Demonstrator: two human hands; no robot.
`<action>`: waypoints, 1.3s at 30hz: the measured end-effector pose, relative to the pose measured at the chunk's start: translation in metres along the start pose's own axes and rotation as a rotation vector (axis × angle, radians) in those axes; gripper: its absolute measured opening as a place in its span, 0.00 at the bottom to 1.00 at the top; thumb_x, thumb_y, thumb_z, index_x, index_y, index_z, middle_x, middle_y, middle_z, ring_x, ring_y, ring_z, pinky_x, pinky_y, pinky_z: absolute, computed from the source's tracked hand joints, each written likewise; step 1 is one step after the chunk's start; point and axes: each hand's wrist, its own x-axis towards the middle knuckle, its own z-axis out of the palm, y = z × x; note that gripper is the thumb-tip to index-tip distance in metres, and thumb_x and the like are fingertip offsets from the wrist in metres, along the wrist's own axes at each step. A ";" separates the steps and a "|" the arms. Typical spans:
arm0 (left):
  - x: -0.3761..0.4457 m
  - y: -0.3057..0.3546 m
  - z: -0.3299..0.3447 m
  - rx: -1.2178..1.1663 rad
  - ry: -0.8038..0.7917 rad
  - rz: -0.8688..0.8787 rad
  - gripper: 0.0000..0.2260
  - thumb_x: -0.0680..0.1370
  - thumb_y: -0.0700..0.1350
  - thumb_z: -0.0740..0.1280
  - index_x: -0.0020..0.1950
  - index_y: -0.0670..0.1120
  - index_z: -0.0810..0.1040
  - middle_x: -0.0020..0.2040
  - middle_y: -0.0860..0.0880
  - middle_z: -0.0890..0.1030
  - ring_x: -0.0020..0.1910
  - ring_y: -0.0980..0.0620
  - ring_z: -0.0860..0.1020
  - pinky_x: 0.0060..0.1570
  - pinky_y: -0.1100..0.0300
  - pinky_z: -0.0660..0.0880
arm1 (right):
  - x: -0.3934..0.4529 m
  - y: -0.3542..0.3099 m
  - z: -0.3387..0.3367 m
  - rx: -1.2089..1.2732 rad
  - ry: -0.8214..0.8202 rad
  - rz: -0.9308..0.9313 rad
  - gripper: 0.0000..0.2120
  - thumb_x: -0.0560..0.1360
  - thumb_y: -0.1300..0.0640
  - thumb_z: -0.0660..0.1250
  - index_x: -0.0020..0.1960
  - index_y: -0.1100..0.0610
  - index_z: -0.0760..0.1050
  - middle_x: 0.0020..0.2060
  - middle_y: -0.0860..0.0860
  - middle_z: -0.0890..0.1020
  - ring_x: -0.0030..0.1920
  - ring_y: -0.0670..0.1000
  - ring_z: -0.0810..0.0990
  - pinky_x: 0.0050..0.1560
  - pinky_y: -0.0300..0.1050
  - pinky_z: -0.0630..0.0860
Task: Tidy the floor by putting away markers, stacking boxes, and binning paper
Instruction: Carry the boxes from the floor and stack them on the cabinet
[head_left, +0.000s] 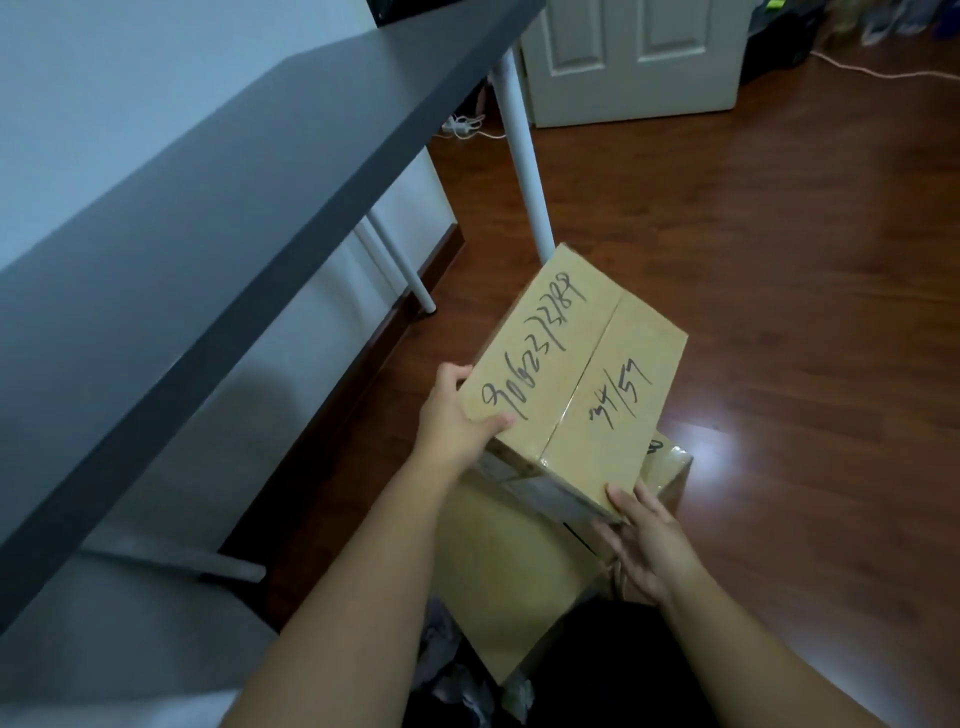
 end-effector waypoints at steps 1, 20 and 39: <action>-0.004 0.013 -0.011 -0.001 0.000 0.030 0.29 0.66 0.46 0.80 0.59 0.57 0.68 0.51 0.58 0.80 0.49 0.60 0.77 0.40 0.66 0.72 | -0.010 -0.005 0.006 0.036 -0.008 -0.013 0.24 0.75 0.67 0.66 0.70 0.54 0.71 0.53 0.50 0.85 0.50 0.49 0.84 0.39 0.46 0.84; -0.231 0.205 -0.260 -0.460 0.464 0.753 0.31 0.66 0.46 0.79 0.64 0.54 0.71 0.62 0.55 0.78 0.62 0.55 0.76 0.60 0.46 0.77 | -0.264 -0.128 0.250 0.080 -0.706 -0.572 0.24 0.70 0.64 0.71 0.62 0.47 0.77 0.61 0.51 0.81 0.58 0.51 0.82 0.54 0.50 0.81; -0.599 0.035 -0.525 -0.455 1.308 0.650 0.19 0.78 0.36 0.67 0.63 0.55 0.73 0.56 0.55 0.82 0.54 0.50 0.81 0.50 0.48 0.81 | -0.524 0.150 0.488 -0.392 -1.510 -0.465 0.23 0.76 0.61 0.68 0.70 0.50 0.72 0.60 0.41 0.81 0.55 0.43 0.82 0.50 0.45 0.82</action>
